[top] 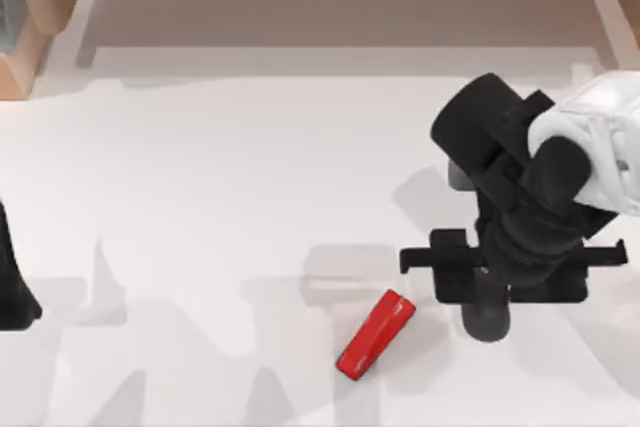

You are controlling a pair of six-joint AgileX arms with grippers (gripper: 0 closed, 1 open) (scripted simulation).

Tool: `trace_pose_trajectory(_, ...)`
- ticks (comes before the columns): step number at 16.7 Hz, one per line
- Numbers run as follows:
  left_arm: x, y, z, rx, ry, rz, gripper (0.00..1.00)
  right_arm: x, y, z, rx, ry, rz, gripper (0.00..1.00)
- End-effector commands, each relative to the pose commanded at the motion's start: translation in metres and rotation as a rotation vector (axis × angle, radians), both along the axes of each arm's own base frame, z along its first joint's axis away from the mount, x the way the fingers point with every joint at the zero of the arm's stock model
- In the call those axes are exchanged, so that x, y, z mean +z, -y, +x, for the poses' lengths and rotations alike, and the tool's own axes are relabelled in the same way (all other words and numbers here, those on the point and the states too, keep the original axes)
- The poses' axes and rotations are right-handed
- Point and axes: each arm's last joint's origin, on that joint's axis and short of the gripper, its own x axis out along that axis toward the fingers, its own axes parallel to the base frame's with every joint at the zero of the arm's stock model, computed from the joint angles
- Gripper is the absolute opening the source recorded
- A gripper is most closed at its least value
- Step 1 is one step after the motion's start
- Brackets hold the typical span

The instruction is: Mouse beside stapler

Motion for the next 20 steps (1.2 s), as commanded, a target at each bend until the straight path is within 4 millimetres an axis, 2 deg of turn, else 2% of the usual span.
trace_pose_trajectory(6,0.000,0.000,0.000,0.000,0.000,0.000,1.00,0.000,-0.001,0.001,0.000,0.017,0.011,0.00)
trace_pose_trajectory(14,0.000,0.000,0.000,0.000,0.000,0.000,1.00,-0.026,0.005,-0.003,-0.005,-0.052,-0.041,0.00)
trace_pose_trajectory(18,0.000,0.000,0.000,0.000,0.000,0.000,1.00,-0.026,0.005,-0.003,-0.005,-0.052,-0.041,0.00)
trace_pose_trajectory(20,0.000,0.000,0.000,0.000,0.000,0.000,1.00,-0.026,0.005,-0.003,-0.005,-0.052,-0.041,0.15)
